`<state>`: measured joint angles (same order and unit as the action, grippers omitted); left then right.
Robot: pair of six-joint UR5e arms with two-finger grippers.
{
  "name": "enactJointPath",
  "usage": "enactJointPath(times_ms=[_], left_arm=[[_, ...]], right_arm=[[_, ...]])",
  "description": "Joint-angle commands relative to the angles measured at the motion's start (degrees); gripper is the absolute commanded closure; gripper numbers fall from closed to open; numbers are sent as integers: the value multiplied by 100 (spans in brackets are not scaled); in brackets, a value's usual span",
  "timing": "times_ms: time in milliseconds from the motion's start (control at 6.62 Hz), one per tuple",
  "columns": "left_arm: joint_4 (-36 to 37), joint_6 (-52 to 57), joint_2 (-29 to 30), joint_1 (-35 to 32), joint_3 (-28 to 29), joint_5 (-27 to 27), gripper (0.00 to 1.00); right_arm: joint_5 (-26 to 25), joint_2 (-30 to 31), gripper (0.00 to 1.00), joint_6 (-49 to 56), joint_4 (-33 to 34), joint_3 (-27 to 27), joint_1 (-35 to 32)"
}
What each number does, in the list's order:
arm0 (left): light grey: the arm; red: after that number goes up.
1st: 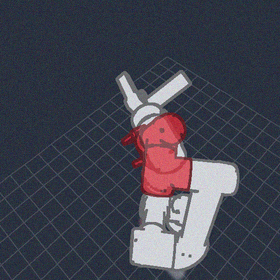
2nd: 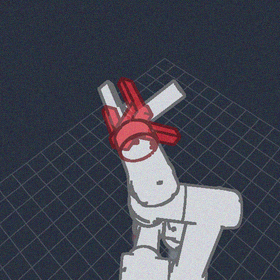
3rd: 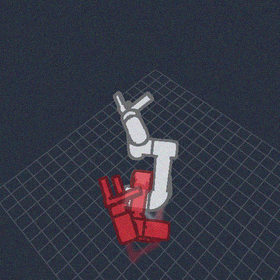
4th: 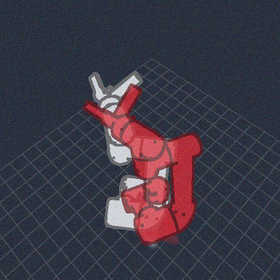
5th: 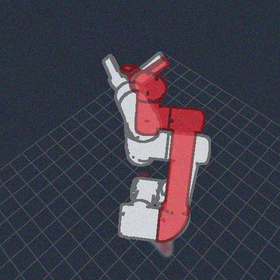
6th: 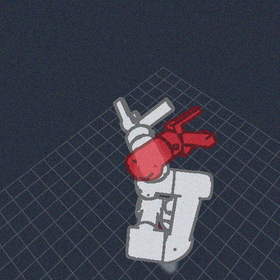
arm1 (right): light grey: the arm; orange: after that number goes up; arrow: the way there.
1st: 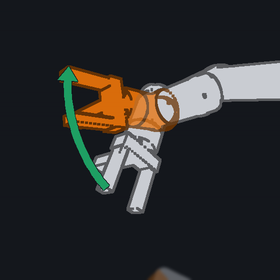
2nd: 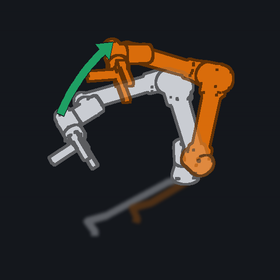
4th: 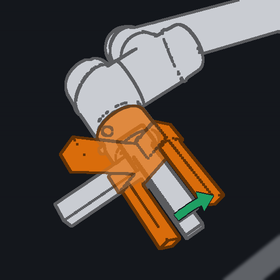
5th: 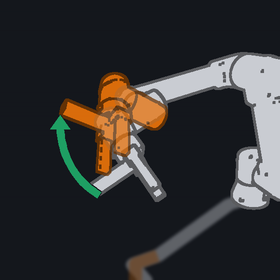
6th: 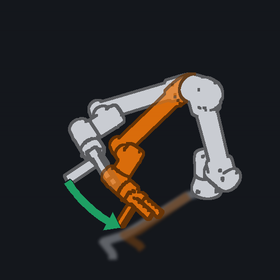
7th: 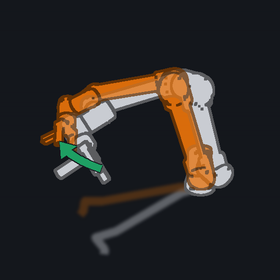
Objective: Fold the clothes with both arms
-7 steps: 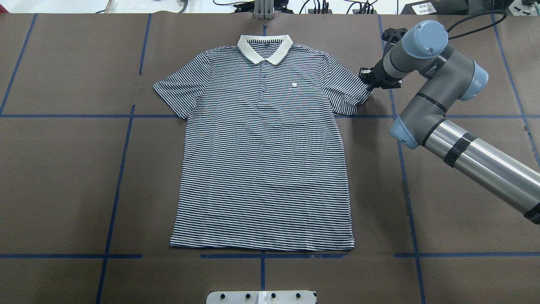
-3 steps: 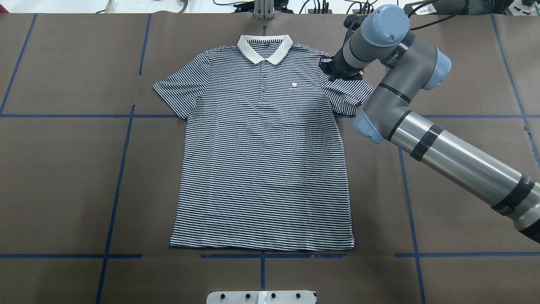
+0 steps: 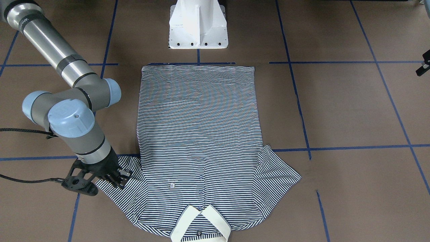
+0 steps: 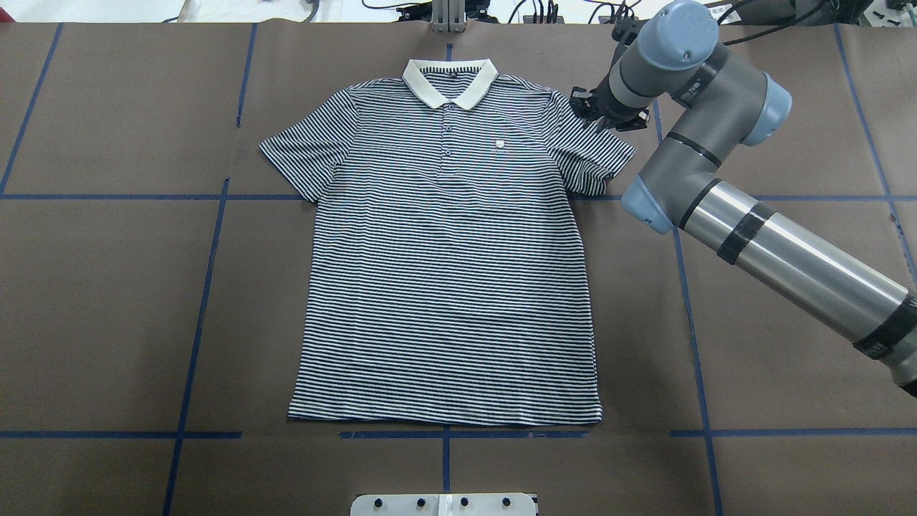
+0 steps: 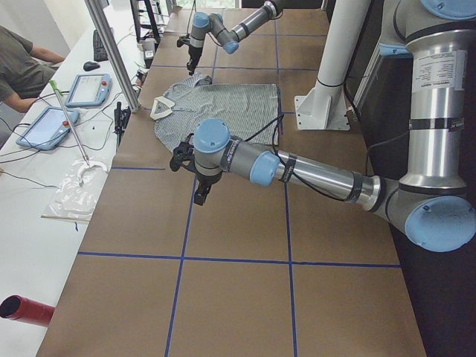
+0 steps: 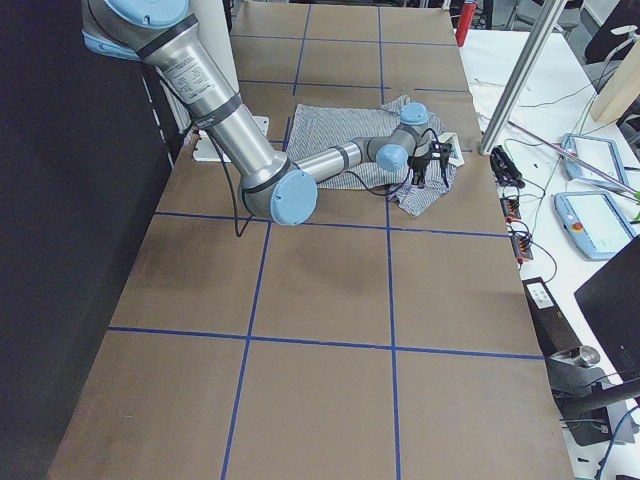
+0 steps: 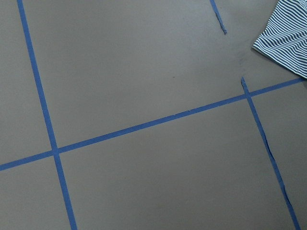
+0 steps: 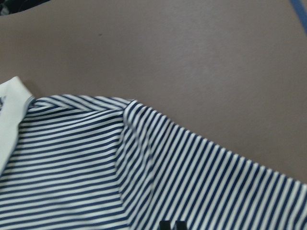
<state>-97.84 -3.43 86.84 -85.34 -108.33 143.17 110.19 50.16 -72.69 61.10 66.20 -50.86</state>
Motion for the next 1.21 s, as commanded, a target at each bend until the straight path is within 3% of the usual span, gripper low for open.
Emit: enactJointPath(times_ms=[0,1058], left_arm=[[-7,0,9,0,-4,0,0],[2,-9,0,0,-48,0,0]], right_arm=[[11,152,34,168,16,-204,-205],[46,266,39,133,59,-258,-47]])
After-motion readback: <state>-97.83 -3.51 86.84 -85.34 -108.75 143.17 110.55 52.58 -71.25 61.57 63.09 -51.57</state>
